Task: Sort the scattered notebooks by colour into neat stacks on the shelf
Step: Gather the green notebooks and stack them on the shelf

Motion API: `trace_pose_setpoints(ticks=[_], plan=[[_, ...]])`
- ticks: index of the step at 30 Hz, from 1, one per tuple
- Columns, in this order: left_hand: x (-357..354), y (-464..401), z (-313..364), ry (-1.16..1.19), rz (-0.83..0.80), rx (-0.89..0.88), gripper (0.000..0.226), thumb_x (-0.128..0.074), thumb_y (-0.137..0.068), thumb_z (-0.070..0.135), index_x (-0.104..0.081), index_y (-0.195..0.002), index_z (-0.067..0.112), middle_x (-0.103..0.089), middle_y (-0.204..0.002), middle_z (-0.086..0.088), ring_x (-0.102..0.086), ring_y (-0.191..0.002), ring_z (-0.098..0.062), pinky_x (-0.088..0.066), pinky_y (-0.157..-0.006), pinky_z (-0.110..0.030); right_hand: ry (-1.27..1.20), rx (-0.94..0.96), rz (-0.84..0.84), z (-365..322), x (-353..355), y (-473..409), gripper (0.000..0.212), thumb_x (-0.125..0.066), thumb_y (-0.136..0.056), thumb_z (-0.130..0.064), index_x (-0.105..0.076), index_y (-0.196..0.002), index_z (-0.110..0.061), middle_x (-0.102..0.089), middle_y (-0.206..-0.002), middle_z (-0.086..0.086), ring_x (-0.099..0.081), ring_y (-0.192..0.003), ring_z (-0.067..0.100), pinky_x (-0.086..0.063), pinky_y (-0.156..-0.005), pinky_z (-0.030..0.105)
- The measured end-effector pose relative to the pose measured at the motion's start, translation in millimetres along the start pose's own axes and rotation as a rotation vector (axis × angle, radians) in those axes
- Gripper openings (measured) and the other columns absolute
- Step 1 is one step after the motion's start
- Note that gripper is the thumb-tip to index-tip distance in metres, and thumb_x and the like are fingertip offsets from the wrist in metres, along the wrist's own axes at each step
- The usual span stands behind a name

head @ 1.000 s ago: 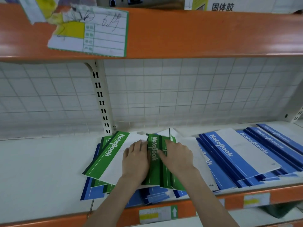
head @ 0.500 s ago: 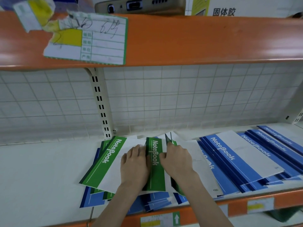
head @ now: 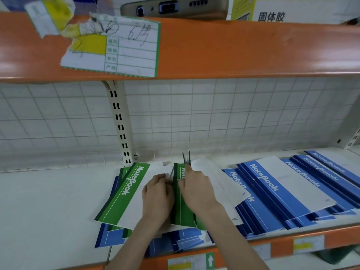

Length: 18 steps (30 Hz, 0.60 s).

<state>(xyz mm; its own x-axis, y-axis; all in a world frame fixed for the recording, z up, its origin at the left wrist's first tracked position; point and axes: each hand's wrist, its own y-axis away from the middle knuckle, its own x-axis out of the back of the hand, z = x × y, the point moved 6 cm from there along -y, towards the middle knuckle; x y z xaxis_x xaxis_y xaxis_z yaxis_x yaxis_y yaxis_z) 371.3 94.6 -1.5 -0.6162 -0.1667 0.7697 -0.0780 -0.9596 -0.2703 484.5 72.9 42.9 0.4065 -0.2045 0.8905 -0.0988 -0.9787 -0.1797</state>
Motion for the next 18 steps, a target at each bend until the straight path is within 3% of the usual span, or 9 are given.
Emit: trace_pose_setpoints(ticks=[2, 3, 5, 7, 8, 11, 15, 18], plan=[[1.6, -2.7, -1.9, 0.068, -0.041, 0.046, 0.029, -0.047, -0.092, 0.011, -0.069, -0.111, 0.017, -0.048, -0.139, 0.001, -0.040, -0.130, -0.015, -0.026, -0.109, -0.033, 0.076, 0.040, 0.006, -6.3, -4.8, 0.9, 0.060, -0.041, -0.095, -0.012, -0.016, -0.149, -0.020, -0.058, -0.081, 0.009, -0.054, -0.069, 0.024, -0.040, -0.059, 0.030], [1.6, -3.6, -1.9, 0.078, -0.060, 0.054, 0.029, -0.048, -0.090, 0.010, -0.070, -0.109, 0.017, -0.047, -0.140, 0.001, -0.039, -0.131, -0.015, -0.027, -0.109, -0.034, 0.101, 0.054, 0.001, -8.4, -6.7, 0.7, 0.059, -0.041, -0.094, -0.010, -0.018, -0.147, -0.023, -0.058, -0.081, 0.009, -0.055, -0.070, 0.025, -0.037, -0.058, 0.030], [1.7, -4.2, -1.2, 0.106, -0.085, 0.059, 0.029, -0.048, -0.088, 0.008, -0.071, -0.105, 0.017, -0.048, -0.139, 0.000, -0.040, -0.130, -0.017, -0.028, -0.108, -0.037, 0.097, 0.061, -0.013, -11.2, -7.8, 0.3, 0.031, -0.039, -0.094, -0.011, -0.044, -0.124, -0.018, -0.063, -0.091, 0.012, -0.062, -0.082, 0.031, -0.036, -0.060, 0.029], [2.4, -4.5, -0.5, 0.147, -0.093, 0.056, 0.031, -0.047, -0.088, 0.006, -0.072, -0.103, 0.017, -0.049, -0.138, -0.001, -0.042, -0.128, -0.019, -0.030, -0.108, -0.039, 0.088, 0.049, -0.022, -12.3, -5.4, 2.5, 0.007, -0.040, -0.095, -0.017, -0.047, -0.095, -0.015, -0.064, -0.095, 0.012, -0.062, -0.087, 0.032, -0.035, -0.060, 0.029], [2.9, -4.4, -0.5, 0.161, -0.096, 0.053, 0.032, -0.047, -0.087, 0.005, -0.072, -0.103, 0.017, -0.050, -0.137, -0.002, -0.043, -0.128, -0.019, -0.030, -0.108, -0.039, 0.084, 0.053, -0.021, -12.6, -5.9, 3.7, 0.010, -0.041, -0.096, -0.022, -0.047, -0.091, -0.015, -0.064, -0.095, 0.011, -0.062, -0.087, 0.031, -0.035, -0.060, 0.028], [5.3, -3.8, -1.2, 0.170, -0.114, 0.032, 0.037, -0.047, -0.084, 0.000, -0.072, -0.100, 0.021, -0.050, -0.136, 0.000, -0.043, -0.128, -0.018, -0.030, -0.108, -0.037, 0.080, 0.075, -0.016, -12.4, -9.4, 5.3, 0.018, -0.047, -0.093, -0.033, -0.051, -0.097, -0.016, -0.063, -0.095, 0.008, -0.062, -0.087, 0.029, -0.037, -0.061, 0.027], [8.7, -1.5, 0.5, 0.234, -0.169, -0.034, 0.047, -0.044, -0.079, -0.010, -0.072, -0.102, 0.020, -0.053, -0.131, -0.003, -0.045, -0.126, -0.019, -0.033, -0.107, -0.035, 0.038, 0.116, -0.005, -10.5, -7.3, 3.6, 0.032, -0.047, -0.089, -0.022, -0.052, -0.119, -0.028, -0.065, -0.093, 0.007, -0.062, -0.085, 0.029, -0.041, -0.062, 0.027], [18.0, -1.4, -4.2, 0.324, -0.149, -0.017, 0.053, -0.041, -0.078, -0.015, -0.068, -0.108, 0.019, -0.051, -0.131, -0.005, -0.042, -0.128, -0.017, -0.030, -0.108, -0.026, -0.055, 0.099, 0.006, -2.9, 0.8, 0.3, 0.034, -0.047, -0.089, -0.017, -0.056, -0.117, -0.033, -0.063, -0.078, 0.003, -0.059, -0.069, 0.024, -0.049, -0.064, 0.028]])
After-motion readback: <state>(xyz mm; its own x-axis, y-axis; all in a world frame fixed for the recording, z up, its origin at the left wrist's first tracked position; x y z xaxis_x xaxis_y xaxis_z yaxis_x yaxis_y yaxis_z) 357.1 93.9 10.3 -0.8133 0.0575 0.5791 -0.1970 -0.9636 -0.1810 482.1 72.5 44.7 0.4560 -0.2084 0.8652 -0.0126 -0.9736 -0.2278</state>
